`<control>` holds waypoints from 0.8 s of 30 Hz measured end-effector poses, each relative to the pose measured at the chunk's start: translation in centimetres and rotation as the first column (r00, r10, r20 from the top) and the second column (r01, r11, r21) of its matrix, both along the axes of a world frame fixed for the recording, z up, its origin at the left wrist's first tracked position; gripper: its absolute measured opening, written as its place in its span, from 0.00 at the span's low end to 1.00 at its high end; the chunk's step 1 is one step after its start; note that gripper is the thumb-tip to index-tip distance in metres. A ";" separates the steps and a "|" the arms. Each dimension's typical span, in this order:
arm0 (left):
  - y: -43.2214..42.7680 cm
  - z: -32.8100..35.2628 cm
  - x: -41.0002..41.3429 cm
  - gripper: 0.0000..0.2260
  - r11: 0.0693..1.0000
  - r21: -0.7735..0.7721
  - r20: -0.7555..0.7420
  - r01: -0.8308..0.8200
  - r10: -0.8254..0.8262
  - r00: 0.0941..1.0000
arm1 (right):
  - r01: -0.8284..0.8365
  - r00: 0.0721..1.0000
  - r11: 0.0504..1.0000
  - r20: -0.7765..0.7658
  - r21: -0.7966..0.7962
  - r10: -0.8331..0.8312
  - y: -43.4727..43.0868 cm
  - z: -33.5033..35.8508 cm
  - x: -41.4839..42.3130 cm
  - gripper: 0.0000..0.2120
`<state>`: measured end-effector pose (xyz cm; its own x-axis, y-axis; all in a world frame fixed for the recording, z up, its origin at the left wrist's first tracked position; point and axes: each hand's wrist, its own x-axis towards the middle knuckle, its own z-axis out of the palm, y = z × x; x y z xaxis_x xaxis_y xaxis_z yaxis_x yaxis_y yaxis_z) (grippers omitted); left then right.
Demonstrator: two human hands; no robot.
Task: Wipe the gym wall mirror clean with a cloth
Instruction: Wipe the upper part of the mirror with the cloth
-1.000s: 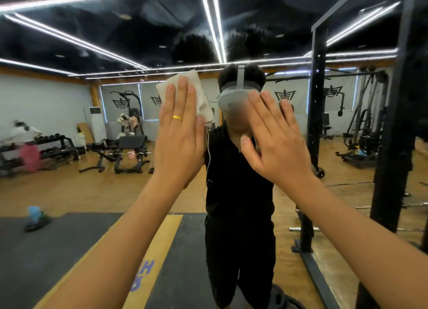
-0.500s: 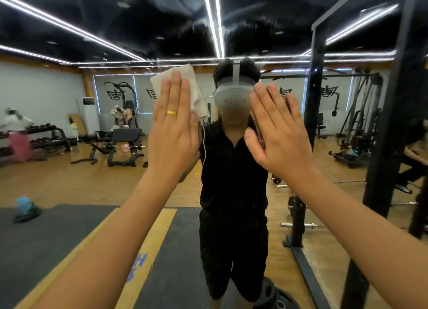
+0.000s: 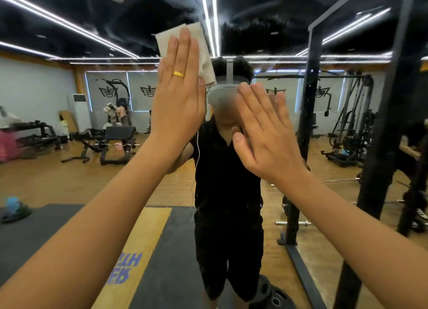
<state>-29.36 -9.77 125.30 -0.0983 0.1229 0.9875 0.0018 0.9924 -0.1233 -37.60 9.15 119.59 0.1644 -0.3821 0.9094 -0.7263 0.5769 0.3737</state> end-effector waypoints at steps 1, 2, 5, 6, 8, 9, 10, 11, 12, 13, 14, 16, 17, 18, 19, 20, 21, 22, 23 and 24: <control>-0.2 -0.9 0.2 0.24 1.000 -0.008 0.009 -0.005 0.005 1.000 | -0.012 1.000 1.000 0.008 0.012 0.012 -0.6 -0.1 0.2 0.30; -0.4 -1.9 0.4 0.24 1.000 -0.010 0.025 -0.012 0.012 1.000 | -0.003 1.000 1.000 0.015 0.026 0.003 -1.1 -0.2 0.2 0.30; -1.3 -3.5 1.0 0.25 0.999 -0.024 0.070 -0.022 0.024 0.997 | 0.117 0.993 0.992 -0.003 0.053 -0.117 -1.5 -1.1 -0.6 0.31; -1.6 -3.2 1.2 0.25 0.999 -0.037 0.072 -0.022 0.025 0.997 | 0.141 0.990 0.989 -0.014 0.051 -0.140 -1.5 -1.2 -0.7 0.31; -1.9 -1.3 1.2 0.24 0.998 -0.056 0.053 -0.017 0.020 0.998 | 0.163 0.986 0.985 -0.032 0.049 -0.162 -1.7 -1.1 -0.8 0.32; -1.9 -0.1 1.2 0.24 0.998 -0.054 0.039 -0.016 0.018 0.999 | 0.169 0.985 0.984 -0.035 0.049 -0.167 -1.8 -1.0 -0.7 0.32; -1.8 1.1 1.1 0.24 0.999 -0.050 0.030 -0.016 0.017 0.999 | 0.173 0.985 0.984 -0.037 0.046 -0.171 -1.8 -1.0 -0.7 0.32; -1.7 2.1 1.0 0.24 0.999 -0.047 0.022 -0.018 0.019 1.000 | 0.175 0.984 0.984 -0.039 0.039 -0.173 -1.9 -1.0 -0.6 0.32; -1.6 2.8 0.9 0.24 0.999 -0.044 0.016 -0.021 0.022 1.000 | 0.177 0.984 0.984 -0.040 0.033 -0.176 -1.9 -1.0 -0.7 0.32; -1.6 3.0 0.8 0.24 0.999 -0.042 0.012 -0.025 0.025 1.000 | 0.180 0.983 0.983 -0.039 0.030 -0.178 -1.9 -1.0 -0.6 0.32; -1.6 2.6 0.9 0.24 0.999 -0.040 0.016 -0.024 0.025 1.000 | 0.180 0.983 0.983 -0.036 0.030 -0.179 -1.9 -1.0 -0.6 0.32; -1.9 0.5 1.2 0.24 0.999 -0.049 0.035 -0.019 0.021 0.999 | 0.178 0.984 0.983 -0.032 0.035 -0.177 -1.9 -1.1 -0.6 0.32; -2.2 -0.9 1.4 0.24 0.998 -0.057 0.046 -0.022 0.025 0.999 | 0.180 0.983 0.983 -0.031 0.035 -0.179 -2.0 -1.1 -0.7 0.32; -2.4 -2.3 1.6 0.24 0.998 -0.064 0.061 -0.027 0.031 0.998 | 0.185 0.982 0.982 -0.030 0.035 -0.184 -2.0 -1.2 -0.7 0.32; -2.6 -3.4 1.8 0.24 0.997 -0.071 0.079 -0.034 0.039 0.996 | 0.190 0.982 0.981 -0.029 0.036 -0.189 -2.0 -1.2 -0.7 0.32; -3.0 -4.1 2.0 0.24 0.996 -0.084 0.094 -0.037 0.045 0.995 | 0.192 0.981 0.981 -0.029 0.035 -0.191 -1.9 -1.1 -0.7 0.32; -3.3 -4.1 2.1 0.24 0.994 -0.103 0.107 -0.036 0.047 0.993 | 0.193 0.981 0.981 -0.028 0.032 -0.193 -1.9 -1.1 -0.8 0.32; -3.8 -3.9 2.2 0.24 0.992 -0.125 0.122 -0.037 0.052 0.991 | 0.191 0.981 0.981 -0.027 0.030 -0.190 -1.8 -1.1 -0.8 0.32; -4.1 -3.4 2.4 0.24 0.988 -0.147 0.135 -0.042 0.062 0.989 | 0.185 0.983 0.982 -0.023 0.034 -0.185 -1.8 -1.1 -0.7 0.32; -4.5 -2.7 2.6 0.24 0.985 -0.168 0.141 -0.050 0.074 0.987 | 0.182 0.983 0.983 -0.019 0.038 -0.182 -1.9 -1.2 -0.7 0.32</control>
